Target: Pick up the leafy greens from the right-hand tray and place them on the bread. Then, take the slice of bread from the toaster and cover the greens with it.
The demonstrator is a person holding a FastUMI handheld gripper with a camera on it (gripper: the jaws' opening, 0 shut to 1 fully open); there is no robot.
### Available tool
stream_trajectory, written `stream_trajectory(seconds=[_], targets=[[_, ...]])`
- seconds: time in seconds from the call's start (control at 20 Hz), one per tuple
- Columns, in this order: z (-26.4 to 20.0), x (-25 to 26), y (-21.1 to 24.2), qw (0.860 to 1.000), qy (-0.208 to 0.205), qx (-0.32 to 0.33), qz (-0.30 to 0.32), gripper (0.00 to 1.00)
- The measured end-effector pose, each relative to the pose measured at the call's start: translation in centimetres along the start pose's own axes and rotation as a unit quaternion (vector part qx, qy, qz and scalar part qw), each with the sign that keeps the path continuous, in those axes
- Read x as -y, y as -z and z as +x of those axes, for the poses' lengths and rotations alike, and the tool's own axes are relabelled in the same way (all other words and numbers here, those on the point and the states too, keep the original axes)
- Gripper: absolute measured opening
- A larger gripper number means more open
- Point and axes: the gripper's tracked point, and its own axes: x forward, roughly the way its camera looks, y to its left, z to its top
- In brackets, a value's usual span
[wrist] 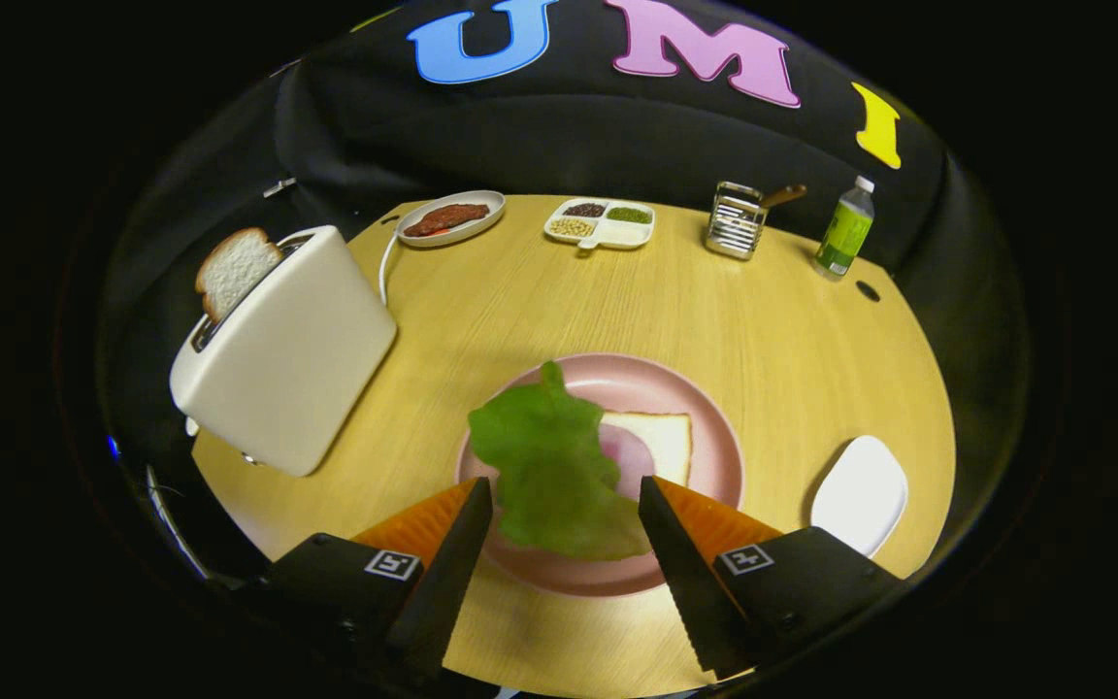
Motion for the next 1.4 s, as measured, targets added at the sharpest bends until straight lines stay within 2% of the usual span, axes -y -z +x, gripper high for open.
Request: stream_trajectory(seconds=[0.25, 0.45, 0.75, 1.2, 1.4], targets=[[0.2, -0.1, 1.0, 1.0, 0.009, 0.001, -0.021, 0.94], [-0.7, 0.2, -1.8, 0.999, 0.01, 0.042, -0.002, 0.94], [-3.0, -0.4, -6.5, 0.995, 0.009, 0.1, -0.022, 0.95], [-8.8, -10.2, -13.9, 0.978, -0.075, 0.183, -0.065, 0.94], [-10.0, -15.7, -16.3, 0.971, -0.113, 0.196, -0.082, 0.95]])
